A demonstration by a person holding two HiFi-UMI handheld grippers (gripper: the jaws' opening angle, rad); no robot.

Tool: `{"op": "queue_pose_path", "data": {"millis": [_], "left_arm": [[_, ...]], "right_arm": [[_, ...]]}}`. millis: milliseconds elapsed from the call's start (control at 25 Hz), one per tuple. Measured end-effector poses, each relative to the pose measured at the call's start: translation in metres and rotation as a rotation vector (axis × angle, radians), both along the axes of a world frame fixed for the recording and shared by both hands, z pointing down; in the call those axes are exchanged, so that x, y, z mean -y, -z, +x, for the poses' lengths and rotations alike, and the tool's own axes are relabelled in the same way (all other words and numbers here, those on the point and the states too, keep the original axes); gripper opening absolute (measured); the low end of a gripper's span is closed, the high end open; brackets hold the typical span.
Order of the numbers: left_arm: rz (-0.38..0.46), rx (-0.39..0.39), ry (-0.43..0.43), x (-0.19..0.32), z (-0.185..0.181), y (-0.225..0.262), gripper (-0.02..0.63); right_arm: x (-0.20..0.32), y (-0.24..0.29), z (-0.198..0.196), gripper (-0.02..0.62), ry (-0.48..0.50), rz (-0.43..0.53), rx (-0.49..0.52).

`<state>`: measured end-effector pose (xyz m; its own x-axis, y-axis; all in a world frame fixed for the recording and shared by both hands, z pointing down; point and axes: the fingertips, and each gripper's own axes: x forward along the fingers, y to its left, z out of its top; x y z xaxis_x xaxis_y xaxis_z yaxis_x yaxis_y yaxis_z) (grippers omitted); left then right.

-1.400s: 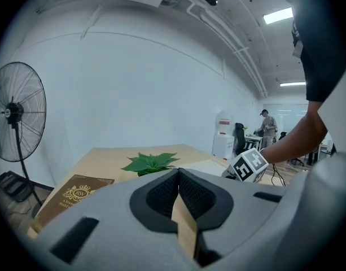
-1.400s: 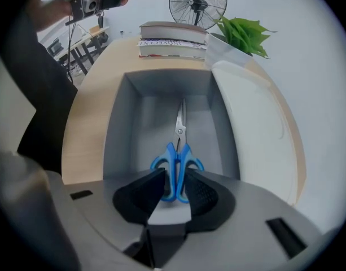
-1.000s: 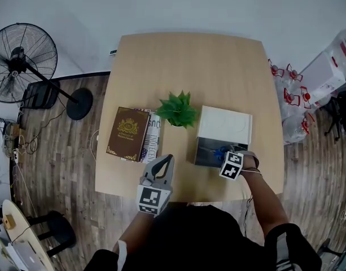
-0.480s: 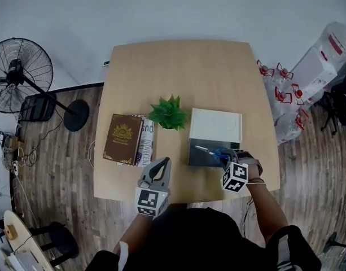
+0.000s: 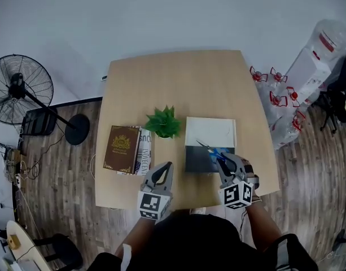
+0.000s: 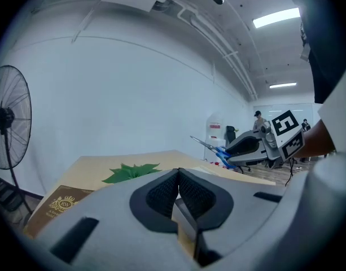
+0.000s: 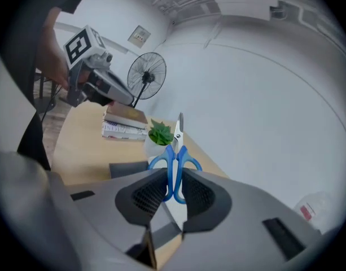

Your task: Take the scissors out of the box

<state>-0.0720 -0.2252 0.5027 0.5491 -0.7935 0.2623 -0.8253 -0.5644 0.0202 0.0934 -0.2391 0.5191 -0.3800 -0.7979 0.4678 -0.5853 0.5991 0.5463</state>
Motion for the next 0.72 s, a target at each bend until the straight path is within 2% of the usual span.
{"op": "queue_pose_path", "data": {"millis": [280, 480, 560, 720], "left_arm": [[0.027, -0.026, 0.003, 0.007, 0.008, 0.013, -0.003], [0.042, -0.039, 0.012, 0.012, 0.011, 0.021, -0.003], [0.047, -0.041, 0.014, 0.015, 0.011, 0.023, -0.003], [0.058, -0.042, 0.013, 0.017, 0.014, 0.029, -0.003]], "right_arm": [[0.004, 0.052, 0.009, 0.075, -0.169, 0.158, 0.302], [0.005, 0.075, 0.022, 0.075, -0.280, 0.197, 0.528], [0.006, 0.082, 0.027, 0.075, -0.310, 0.216, 0.573], [0.007, 0.085, 0.036, 0.075, -0.336, 0.230, 0.593]]}}
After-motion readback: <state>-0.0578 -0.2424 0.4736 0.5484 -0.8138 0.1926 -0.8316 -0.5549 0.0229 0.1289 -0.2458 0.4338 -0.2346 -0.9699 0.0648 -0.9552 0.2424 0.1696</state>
